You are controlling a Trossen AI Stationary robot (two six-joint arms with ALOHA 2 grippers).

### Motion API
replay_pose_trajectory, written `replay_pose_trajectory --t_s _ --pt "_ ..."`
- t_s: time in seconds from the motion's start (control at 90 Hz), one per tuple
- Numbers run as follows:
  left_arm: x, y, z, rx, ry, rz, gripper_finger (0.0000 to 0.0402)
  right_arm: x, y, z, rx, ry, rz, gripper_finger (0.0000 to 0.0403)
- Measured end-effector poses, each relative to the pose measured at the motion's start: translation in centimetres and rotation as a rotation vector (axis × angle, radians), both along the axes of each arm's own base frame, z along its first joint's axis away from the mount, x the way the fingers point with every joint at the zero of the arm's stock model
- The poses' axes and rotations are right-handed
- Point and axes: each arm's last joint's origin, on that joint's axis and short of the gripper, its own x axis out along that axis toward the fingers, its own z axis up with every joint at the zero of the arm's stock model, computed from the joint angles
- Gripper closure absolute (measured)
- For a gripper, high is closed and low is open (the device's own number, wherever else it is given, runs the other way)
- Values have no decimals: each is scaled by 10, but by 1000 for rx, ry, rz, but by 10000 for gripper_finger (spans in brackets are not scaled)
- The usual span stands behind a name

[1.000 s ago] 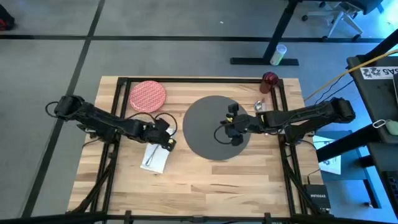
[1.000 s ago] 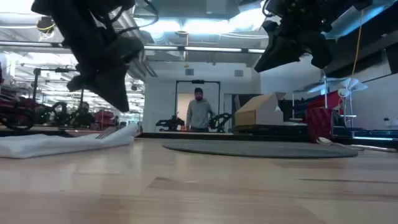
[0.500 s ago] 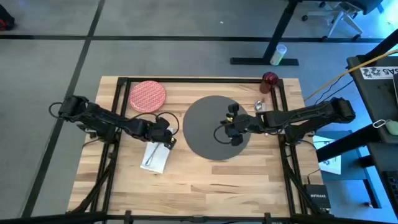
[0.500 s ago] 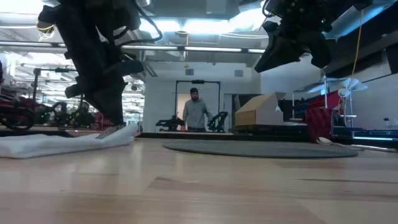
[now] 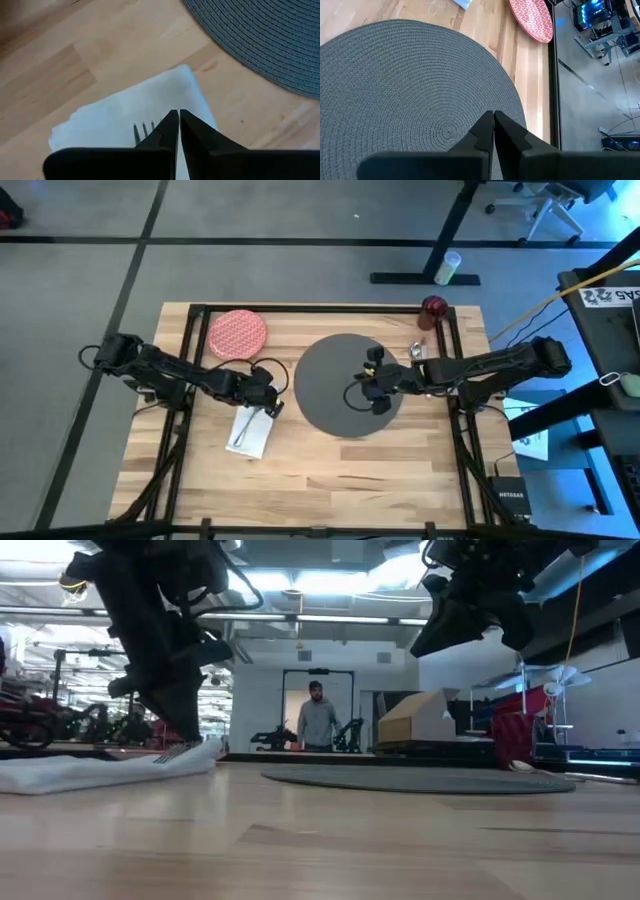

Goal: Set table place
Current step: Adjust the white table napkin

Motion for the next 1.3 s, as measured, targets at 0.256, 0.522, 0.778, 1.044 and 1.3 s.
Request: replay_pose_trajectory --t_s 0.256,0.522,0.778,1.044,1.3 --pt "-9 1 -10 -7 31 33 401 0 0 0 0 1 0 403" --pt "-3 1 -3 -10 -14 25 401 0 0 0 0 0 0 403" --pt "9 4 3 14 -68 -38 401 0 0 0 0 0 0 403" --pt "11 15 -17 4 39 -34 401 0 0 0 2 1 -2 403" --pt "17 19 -29 4 64 -52 401 0 0 -1 13 7 1 403"
